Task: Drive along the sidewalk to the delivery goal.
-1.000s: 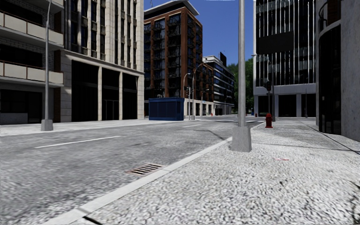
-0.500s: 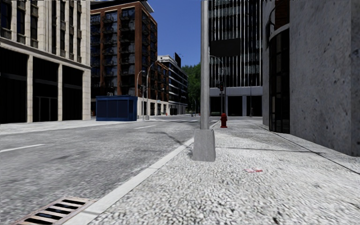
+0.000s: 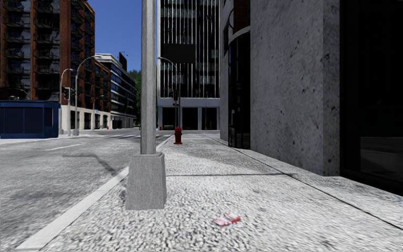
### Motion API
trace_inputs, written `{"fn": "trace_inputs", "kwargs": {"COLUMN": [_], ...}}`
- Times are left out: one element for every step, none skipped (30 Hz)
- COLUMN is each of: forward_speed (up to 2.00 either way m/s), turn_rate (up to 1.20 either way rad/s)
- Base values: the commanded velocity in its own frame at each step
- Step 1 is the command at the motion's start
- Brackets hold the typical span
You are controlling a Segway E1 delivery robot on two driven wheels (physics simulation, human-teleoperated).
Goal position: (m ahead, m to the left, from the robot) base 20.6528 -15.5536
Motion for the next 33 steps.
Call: {"fn": "trace_inputs", "kwargs": {"forward_speed": [2.0,2.0,2.0,2.0,2.0,2.0,2.0,2.0,2.0,2.0,2.0,2.0,2.0,2.0,2.0,2.0,2.0,2.0,2.0,2.0,2.0,2.0,2.0,2.0,2.0,2.0,2.0,2.0,2.0,2.0,2.0,2.0,2.0], "turn_rate": [-0.81,-0.81,-0.74,-0.74,-0.56,-0.32,-0.23,0.0,0.0,0.0,0.0,0.0,0.0,0.0,0.0,0.0,0.0,0.0,0.0,0.0,0.13,0.17,0.18,0.23,0.23,0.31,0.37,0.47,0.5,0.5,0.5,0.5,0.5]}}
